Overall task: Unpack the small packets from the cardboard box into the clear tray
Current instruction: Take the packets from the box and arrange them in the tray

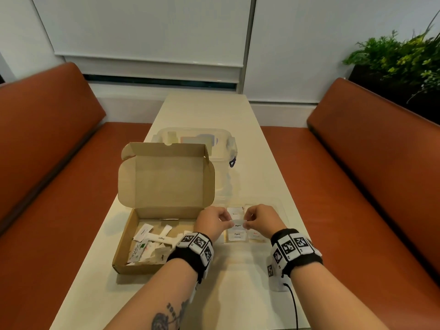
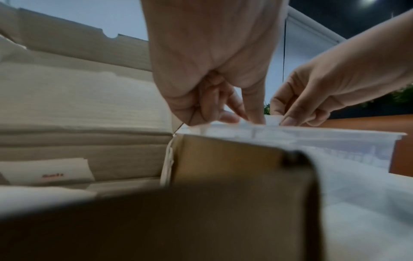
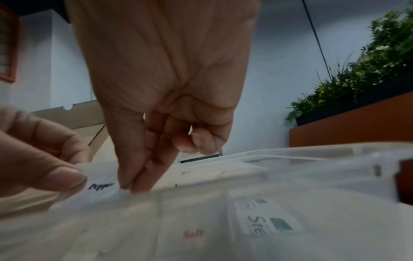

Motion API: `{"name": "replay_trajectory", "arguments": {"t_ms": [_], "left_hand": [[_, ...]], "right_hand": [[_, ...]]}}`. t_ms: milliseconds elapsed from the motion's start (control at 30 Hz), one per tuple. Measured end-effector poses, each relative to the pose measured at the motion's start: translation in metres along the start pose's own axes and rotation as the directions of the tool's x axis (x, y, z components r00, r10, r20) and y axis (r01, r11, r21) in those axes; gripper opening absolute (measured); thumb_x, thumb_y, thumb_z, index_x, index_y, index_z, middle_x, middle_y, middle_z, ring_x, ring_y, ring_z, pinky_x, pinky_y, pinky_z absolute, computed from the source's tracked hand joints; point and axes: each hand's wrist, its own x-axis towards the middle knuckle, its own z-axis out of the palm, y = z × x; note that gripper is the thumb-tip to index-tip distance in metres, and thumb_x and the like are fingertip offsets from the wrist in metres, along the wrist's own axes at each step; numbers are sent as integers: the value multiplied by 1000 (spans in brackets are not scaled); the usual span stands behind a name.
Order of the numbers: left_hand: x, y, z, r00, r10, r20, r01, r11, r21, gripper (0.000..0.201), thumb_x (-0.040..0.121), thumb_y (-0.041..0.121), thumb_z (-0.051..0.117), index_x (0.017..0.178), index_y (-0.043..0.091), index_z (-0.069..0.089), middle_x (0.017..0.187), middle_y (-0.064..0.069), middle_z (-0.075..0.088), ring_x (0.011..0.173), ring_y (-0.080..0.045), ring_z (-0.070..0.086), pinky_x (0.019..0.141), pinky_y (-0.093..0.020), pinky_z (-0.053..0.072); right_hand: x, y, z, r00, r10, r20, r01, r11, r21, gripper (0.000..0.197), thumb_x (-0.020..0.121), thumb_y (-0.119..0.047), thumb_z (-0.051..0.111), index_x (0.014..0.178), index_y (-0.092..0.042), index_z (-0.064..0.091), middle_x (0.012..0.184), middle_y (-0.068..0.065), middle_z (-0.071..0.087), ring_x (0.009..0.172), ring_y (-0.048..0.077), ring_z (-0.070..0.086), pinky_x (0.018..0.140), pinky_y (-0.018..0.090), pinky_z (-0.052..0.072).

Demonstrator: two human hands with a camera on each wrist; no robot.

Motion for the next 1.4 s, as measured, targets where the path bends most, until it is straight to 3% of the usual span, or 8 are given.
{"name": "replay_trajectory", "arguments": {"t_ms": [167, 267, 467, 567, 733, 933, 1200, 1400], "left_hand": [[2, 5, 5, 1000, -11, -23, 15, 983, 184, 9, 81, 28, 71, 77, 21, 69, 100, 4, 51, 88, -11, 50, 74, -24, 37], [3, 7, 8, 1000, 2, -1, -2, 962, 271, 10, 84, 28, 69, 80, 19, 71, 109, 2, 52, 93, -14, 54, 74, -25, 38], [6, 2, 14, 996, 70, 46, -83, 895, 439, 9, 84, 26, 69, 88, 18, 73, 111, 0, 49, 102, -17, 52, 78, -25, 40], [7, 2, 19, 991, 102, 85, -131, 853, 505, 11, 86, 25, 67, 92, 16, 69, 113, -2, 48, 102, -19, 52, 82, -28, 45], [7, 4, 24, 982, 125, 141, -185, 784, 593, 18, 88, 20, 63, 104, 15, 59, 118, -5, 48, 105, -25, 51, 83, -33, 43], [7, 5, 27, 976, 112, 184, -207, 725, 657, 22, 91, 18, 56, 112, 14, 54, 120, -8, 53, 111, -27, 52, 89, -37, 44], [5, 7, 32, 985, 89, 146, -164, 737, 656, 23, 94, 13, 49, 117, 12, 52, 121, -10, 52, 110, -28, 53, 87, -35, 42], [2, 6, 19, 990, 64, 123, -110, 904, 414, 23, 88, 25, 62, 109, 16, 56, 108, -5, 59, 98, -23, 59, 80, -32, 45]], "right_hand": [[1, 2, 6, 1000, -1, 7, 2, 988, -156, 7, 83, -21, 69, 84, -15, 72, 88, 1, 71, 77, 12, 58, 72, 22, 46], [3, 0, 10, 1000, -30, -9, 26, 966, -258, 10, 84, -18, 67, 89, -13, 74, 96, 4, 69, 96, 18, 59, 80, 25, 49], [6, -6, 21, 996, -90, 23, 90, 882, -462, 19, 89, -24, 61, 99, -12, 71, 109, 8, 62, 113, 24, 46, 90, 31, 46], [6, -5, 28, 996, -90, 14, 85, 864, -497, 17, 90, -18, 57, 100, -9, 68, 109, 10, 60, 109, 25, 49, 89, 33, 49], [3, -6, 34, 997, -81, 4, 76, 907, -415, 17, 84, -11, 58, 100, -11, 56, 100, 8, 63, 93, 26, 60, 70, 30, 43], [3, -5, 39, 996, -85, -7, 75, 915, -396, 19, 83, -12, 58, 98, -16, 47, 96, 8, 64, 79, 25, 54, 63, 29, 36], [3, -4, 40, 998, -68, -12, 59, 926, -372, 18, 83, -10, 56, 99, -15, 48, 93, 7, 63, 73, 21, 48, 63, 29, 38], [1, -8, 35, 998, -62, -3, 58, 948, -314, 27, 83, -27, 63, 104, -14, 51, 97, 4, 64, 89, 23, 61, 70, 30, 45]]}}
